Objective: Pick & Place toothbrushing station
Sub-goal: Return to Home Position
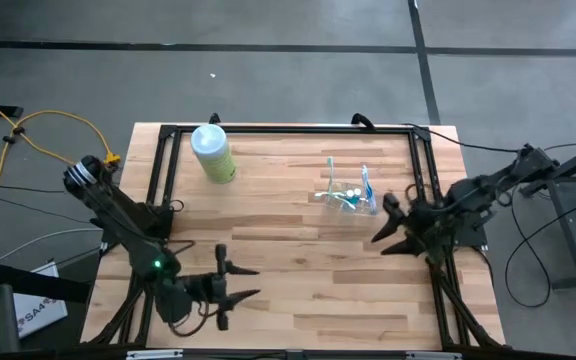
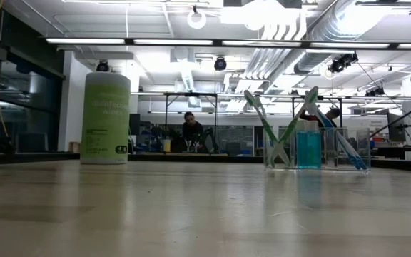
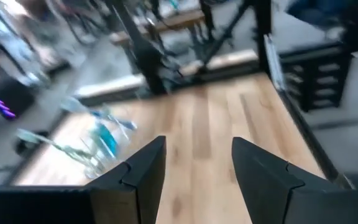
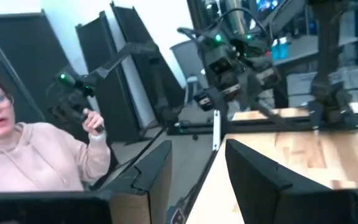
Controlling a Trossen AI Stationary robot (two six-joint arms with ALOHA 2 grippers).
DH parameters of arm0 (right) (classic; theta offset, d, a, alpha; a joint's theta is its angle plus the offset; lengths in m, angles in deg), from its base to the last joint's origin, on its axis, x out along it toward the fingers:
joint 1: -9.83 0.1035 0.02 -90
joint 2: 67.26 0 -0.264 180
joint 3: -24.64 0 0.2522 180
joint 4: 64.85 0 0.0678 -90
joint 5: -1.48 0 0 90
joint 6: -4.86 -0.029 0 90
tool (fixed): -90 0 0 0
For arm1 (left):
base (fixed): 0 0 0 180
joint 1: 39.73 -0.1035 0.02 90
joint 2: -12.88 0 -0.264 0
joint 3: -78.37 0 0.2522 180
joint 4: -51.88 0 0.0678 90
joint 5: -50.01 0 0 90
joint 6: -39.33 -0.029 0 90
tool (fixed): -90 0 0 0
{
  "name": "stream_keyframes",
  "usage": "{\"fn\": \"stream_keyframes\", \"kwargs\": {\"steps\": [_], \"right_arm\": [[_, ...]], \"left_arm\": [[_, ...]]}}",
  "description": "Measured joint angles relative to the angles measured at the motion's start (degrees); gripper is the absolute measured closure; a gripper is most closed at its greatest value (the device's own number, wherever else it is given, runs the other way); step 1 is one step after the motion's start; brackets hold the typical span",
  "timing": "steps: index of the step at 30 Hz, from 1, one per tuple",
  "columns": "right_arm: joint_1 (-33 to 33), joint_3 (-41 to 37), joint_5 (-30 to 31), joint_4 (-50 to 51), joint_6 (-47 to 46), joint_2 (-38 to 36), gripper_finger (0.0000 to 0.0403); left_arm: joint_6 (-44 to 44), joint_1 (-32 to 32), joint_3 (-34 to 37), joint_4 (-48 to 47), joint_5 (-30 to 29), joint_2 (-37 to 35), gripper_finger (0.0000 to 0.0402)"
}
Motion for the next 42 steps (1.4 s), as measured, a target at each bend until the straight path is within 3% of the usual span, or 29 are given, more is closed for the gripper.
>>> {"fn": "stream_keyframes", "kwargs": {"steps": [3,8,13,25,32,37,42], "right_arm": [[-0.28,0.00,-0.14,2.01,0.33,-4.10,0.0261],[-0.34,-0.02,1.91,7.94,1.31,-11.03,0.0261],[-0.34,-4.87,2.48,7.47,1.06,-21.02,0.0261],[-0.32,-22.47,2.58,1.29,-1.89,-41.73,0.0261],[-0.32,-25.68,1.54,0.39,-3.99,-43.28,0.0261],[-0.32,-28.69,4.44,-0.34,-4.73,-43.30,0.0261],[-0.32,-32.78,1.46,-5.29,-3.52,-43.32,0.0261]], "left_arm": [[4.40,-1.68,0.43,-5.61,4.72,-2.13,0.0225],[4.11,-3.49,2.87,-5.75,4.64,-3.82,0.0225],[8.02,-4.65,8.64,-5.69,4.65,-7.51,0.0225],[7.10,-4.36,20.80,8.03,3.23,-12.06,0.0225],[9.48,-6.08,23.50,10.02,3.16,-11.95,0.0225],[10.44,-6.61,25.47,10.17,3.10,-11.95,0.0225],[10.46,-6.89,25.72,11.06,3.05,-11.95,0.0225]]}}
